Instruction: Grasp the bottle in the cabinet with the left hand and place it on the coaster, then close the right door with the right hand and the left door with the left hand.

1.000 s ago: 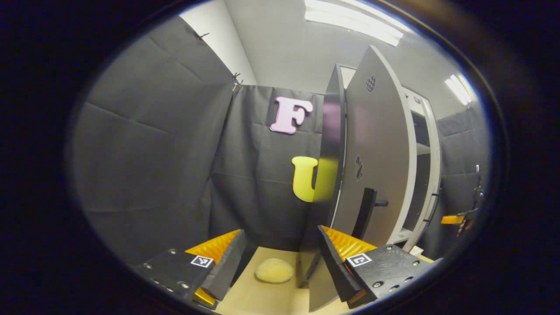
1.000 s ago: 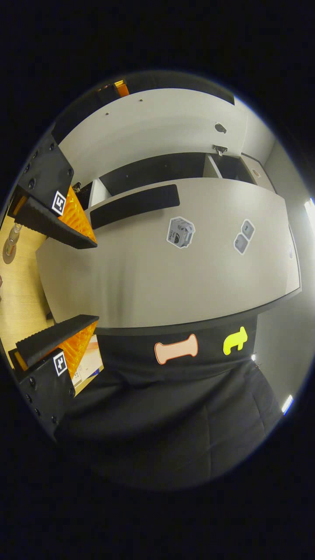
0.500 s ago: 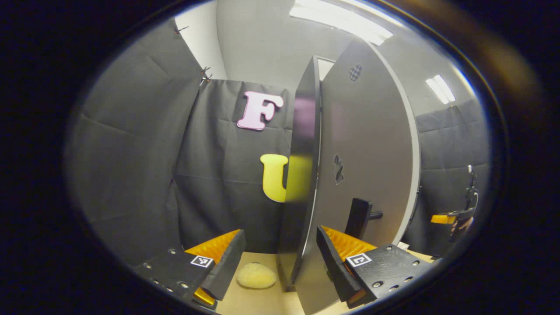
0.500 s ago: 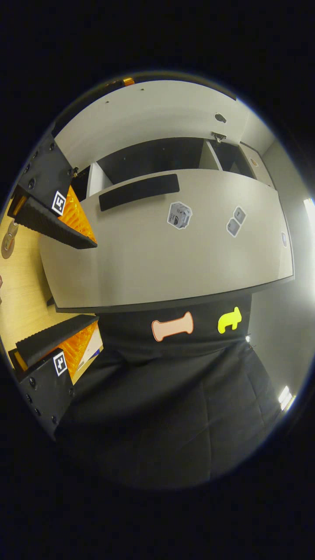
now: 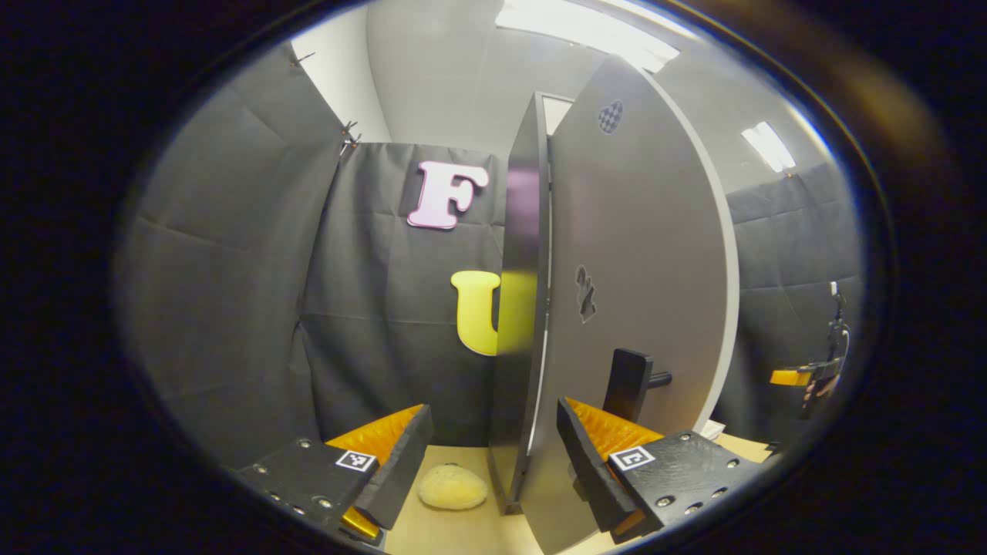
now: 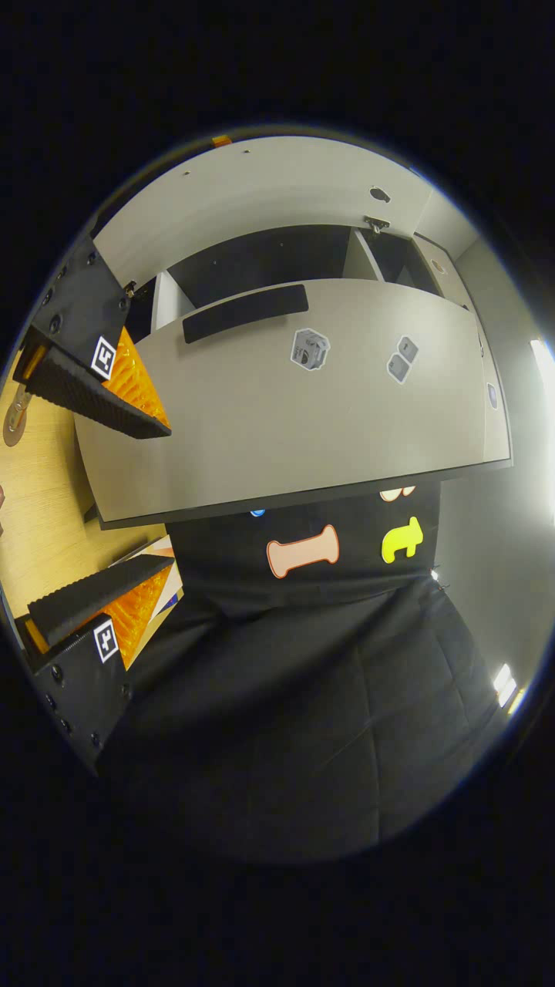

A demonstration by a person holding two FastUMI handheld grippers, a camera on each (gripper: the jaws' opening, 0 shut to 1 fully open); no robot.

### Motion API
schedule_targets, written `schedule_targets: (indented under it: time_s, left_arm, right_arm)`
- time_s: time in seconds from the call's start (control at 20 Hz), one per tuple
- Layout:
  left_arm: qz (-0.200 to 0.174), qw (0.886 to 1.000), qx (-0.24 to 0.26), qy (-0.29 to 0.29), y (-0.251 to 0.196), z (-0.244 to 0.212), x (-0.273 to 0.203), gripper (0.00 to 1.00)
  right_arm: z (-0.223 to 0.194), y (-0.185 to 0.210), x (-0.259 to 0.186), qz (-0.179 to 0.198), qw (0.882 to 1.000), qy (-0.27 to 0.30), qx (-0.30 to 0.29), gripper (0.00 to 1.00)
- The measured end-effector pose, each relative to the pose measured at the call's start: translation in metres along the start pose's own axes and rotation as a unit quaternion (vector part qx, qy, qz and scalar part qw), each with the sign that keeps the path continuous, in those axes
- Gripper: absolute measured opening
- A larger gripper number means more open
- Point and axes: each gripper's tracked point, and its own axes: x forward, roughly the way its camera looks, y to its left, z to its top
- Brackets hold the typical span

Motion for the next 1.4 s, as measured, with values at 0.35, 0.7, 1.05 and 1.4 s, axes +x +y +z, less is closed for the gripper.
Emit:
schedule_targets:
  time_s: [0.35, 0.7, 1.05, 1.4]
  left_arm:
    - [-0.010, 1.000, 0.007, 0.006, -0.040, 0.000, 0.002, 0.94]
    - [0.044, 0.997, 0.055, 0.009, -0.082, 0.003, 0.000, 0.93]
    - [0.096, 0.995, 0.029, 0.002, -0.127, -0.004, 0.008, 0.94]
    - [0.102, 0.995, -0.007, 0.000, -0.202, -0.032, 0.040, 0.94]
  right_arm:
    - [-0.003, -0.006, -0.002, 0.009, 1.000, 0.007, 0.003, 0.97]
    - [0.015, -0.012, 0.013, 0.039, 0.999, 0.004, -0.012, 0.97]
    - [-0.006, -0.039, 0.021, 0.053, 0.997, 0.047, -0.017, 0.96]
    - [-0.005, -0.082, 0.023, 0.040, 0.997, 0.048, -0.049, 0.97]
